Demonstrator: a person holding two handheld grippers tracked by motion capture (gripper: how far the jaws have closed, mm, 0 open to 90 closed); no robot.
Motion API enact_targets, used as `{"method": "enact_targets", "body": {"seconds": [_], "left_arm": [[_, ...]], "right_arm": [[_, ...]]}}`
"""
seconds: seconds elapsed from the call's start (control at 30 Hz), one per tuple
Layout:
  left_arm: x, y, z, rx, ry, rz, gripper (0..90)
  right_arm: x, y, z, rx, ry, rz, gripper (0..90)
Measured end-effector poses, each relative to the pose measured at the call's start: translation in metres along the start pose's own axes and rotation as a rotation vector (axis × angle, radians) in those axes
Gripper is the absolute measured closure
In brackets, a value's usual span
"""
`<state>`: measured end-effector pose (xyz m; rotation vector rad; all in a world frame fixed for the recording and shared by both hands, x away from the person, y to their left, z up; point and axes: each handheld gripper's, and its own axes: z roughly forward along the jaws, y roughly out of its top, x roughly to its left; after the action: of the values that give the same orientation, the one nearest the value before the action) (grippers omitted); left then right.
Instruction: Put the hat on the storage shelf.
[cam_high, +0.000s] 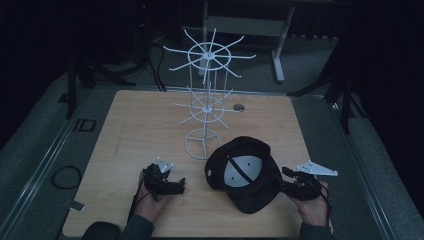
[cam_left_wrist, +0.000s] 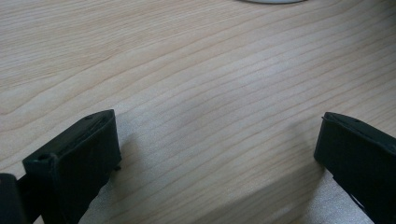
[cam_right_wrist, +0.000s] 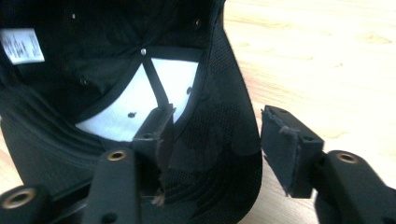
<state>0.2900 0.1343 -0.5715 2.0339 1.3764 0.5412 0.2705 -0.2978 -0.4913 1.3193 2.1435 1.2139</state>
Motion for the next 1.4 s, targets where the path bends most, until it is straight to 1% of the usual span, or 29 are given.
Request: {"method": "enact_targets", "body": {"seconds": [0.03,0.07,0.1,0.13,0.2,0.4,0.6,0.67,0.87,0.97,1.0,1.03,1.13,1.3,1.4], "left_arm": [[0.0,0.0,0.0,0.0,0.0,0.0,0.2],[0.0,0.0,0.0,0.0,0.0,0.0,0.2],[0.0,0.0,0.0,0.0,0.0,0.0,0.2],[0.0,0.0,0.0,-0.001,0.0,0.0,0.2],[0.0,0.0,0.0,0.0,0.0,0.0,0.1],[0.0,0.0,0.0,0.0,0.0,0.0,0.2],[0.0,0.0,0.0,0.0,0.0,0.0,0.2],[0.0,0.0,0.0,-0.001,0.0,0.0,0.1],[0.0,0.0,0.0,-0.001,0.0,0.0,0.2],[0.0,0.0,0.0,-0.001,0.0,0.0,0.2],[0.0,0.0,0.0,-0.001,0.0,-0.001,0.1],[0.0,0.0,0.0,0.0,0.0,0.0,0.1],[0.0,0.0,0.0,-0.001,0.0,0.0,0.2],[0.0,0.0,0.0,-0.001,0.0,-0.001,0.2],[0.0,0.0,0.0,-0.003,0.0,-0.003,0.1]], "right_arm": [[-0.001,0.0,-0.001,-0.007,-0.002,0.012,43.2],[-0.001,0.0,-0.001,-0.007,-0.002,0.012,43.2],[-0.002,0.0,0.0,0.0,-0.012,0.022,41.4],[-0.002,0.0,0.0,0.0,-0.012,0.022,41.4],[-0.003,0.0,0.001,0.012,-0.03,0.034,39.9],[-0.004,0.003,0.003,0.013,-0.041,0.024,36.9],[-0.006,0.007,0.006,0.012,-0.045,0.015,35.6],[-0.006,0.009,0.007,0.013,-0.04,0.01,35.0],[-0.01,0.011,0.014,0.037,-0.03,-0.001,31.9],[-0.012,0.011,0.017,0.045,-0.015,-0.008,30.7],[-0.012,0.012,0.02,0.045,0.002,-0.01,30.6],[-0.012,0.012,0.02,0.045,0.002,-0.01,30.6],[-0.01,0.014,0.025,0.067,0.013,-0.027,30.0],[-0.009,0.019,0.032,0.077,0.029,-0.033,29.9],[-0.008,0.022,0.036,0.083,0.04,-0.03,32.9]]}}
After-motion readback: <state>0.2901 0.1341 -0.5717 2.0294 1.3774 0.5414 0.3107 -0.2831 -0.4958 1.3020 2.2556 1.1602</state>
